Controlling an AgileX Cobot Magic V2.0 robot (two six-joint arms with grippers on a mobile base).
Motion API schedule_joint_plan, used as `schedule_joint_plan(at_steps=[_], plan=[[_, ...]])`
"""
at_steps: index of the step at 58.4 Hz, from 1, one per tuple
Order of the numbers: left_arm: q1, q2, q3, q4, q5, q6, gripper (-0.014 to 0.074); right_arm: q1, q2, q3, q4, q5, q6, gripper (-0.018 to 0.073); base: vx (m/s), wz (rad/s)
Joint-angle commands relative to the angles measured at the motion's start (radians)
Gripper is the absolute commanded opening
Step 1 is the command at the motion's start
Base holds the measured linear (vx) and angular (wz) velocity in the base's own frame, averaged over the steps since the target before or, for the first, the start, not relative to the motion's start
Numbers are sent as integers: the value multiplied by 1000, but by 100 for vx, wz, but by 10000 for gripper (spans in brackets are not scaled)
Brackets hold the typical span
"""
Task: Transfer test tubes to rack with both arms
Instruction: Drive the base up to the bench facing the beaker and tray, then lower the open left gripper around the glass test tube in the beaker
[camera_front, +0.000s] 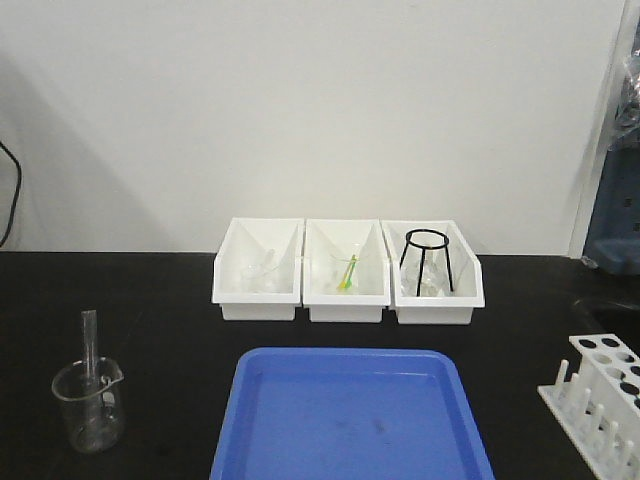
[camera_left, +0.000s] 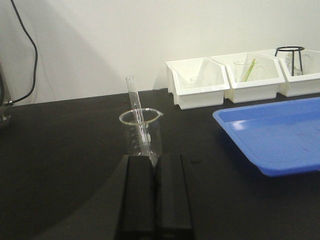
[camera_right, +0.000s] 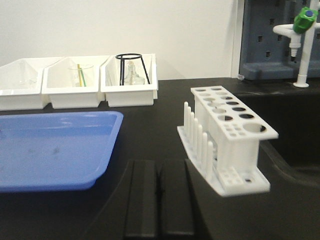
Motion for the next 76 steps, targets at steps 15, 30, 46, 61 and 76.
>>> schedule_joint_plan(at_steps=[15,30,46,61,76], plan=[[-8,-19,25,-3,-80,-7,-15,1,-7,10,-2,-84,-2,-7,33,0],[-8,-19,25,-3,-80,-7,-15,1,-7,10,-2,-84,-2,-7,20,-7],[-8,-19,25,-3,-80,-7,-15,1,-7,10,-2,-84,-2,-7,6,-8],[-8,-19,25,-3,-80,-7,-15,1,-7,10,-2,-84,-2,-7,0,1],[-8,-19,25,-3,-80,-7,-15,1,-7,10,-2,-85,-2,-7,0,0]])
